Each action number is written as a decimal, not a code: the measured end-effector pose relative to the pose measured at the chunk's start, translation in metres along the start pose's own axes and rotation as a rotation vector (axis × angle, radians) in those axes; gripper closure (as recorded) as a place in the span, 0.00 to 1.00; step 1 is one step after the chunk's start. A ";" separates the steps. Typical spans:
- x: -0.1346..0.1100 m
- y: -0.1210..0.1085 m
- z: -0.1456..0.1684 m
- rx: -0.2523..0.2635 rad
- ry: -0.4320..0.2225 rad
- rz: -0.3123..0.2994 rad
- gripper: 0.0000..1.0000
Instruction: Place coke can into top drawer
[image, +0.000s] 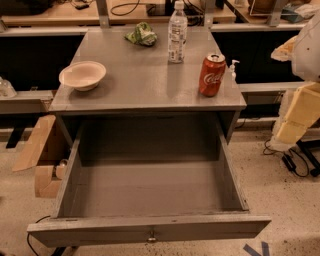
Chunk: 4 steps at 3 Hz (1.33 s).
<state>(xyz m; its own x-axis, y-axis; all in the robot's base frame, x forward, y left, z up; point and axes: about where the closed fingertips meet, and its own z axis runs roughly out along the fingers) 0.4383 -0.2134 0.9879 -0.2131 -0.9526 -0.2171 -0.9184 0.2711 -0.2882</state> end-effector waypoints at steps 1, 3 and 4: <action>0.000 0.000 0.000 0.000 0.000 0.000 0.00; 0.011 -0.043 0.016 0.106 -0.134 0.115 0.00; 0.013 -0.101 0.024 0.220 -0.305 0.186 0.00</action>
Offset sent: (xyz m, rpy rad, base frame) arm 0.0360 -0.0107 -0.0072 0.0849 -0.0999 -0.0608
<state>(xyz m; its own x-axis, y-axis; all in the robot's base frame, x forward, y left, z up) 0.5360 -0.2493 0.9917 -0.2297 -0.8090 -0.5410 -0.7737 0.4891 -0.4028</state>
